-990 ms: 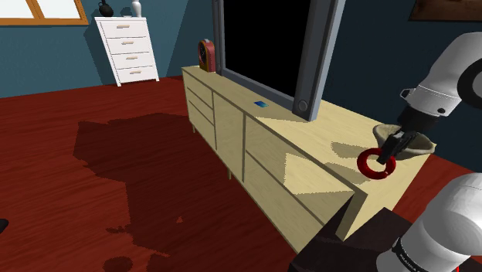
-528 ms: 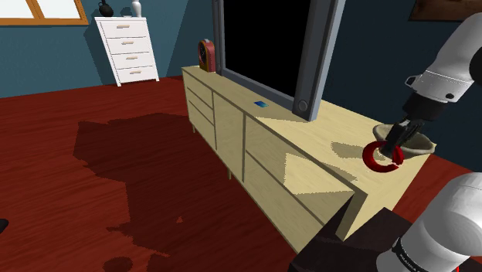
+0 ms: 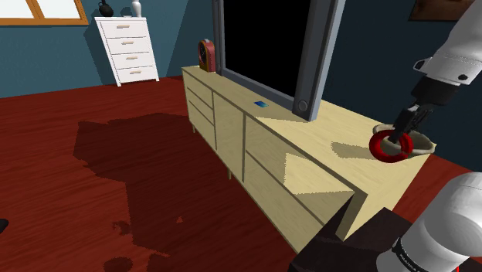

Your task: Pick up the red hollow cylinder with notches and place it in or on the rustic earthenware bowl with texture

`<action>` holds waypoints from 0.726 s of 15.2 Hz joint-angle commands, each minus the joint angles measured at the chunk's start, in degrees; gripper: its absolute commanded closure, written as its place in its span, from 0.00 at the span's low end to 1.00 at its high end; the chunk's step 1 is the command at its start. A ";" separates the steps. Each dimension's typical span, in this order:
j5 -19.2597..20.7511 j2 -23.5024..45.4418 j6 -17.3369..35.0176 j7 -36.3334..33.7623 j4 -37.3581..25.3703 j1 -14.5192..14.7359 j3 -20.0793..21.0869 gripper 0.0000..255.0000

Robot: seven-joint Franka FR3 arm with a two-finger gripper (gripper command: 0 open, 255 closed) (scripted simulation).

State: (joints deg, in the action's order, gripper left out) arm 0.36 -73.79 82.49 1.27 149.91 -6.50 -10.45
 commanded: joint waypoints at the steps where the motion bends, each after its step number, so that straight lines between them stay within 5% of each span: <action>1: -0.17 1.26 -0.78 -0.11 -2.05 0.26 0.12 1.00; 11: -1.17 6.11 -5.61 -0.89 -11.83 1.25 0.91 1.00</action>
State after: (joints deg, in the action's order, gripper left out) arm -0.76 -68.20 77.43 0.41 139.16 -5.34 -9.55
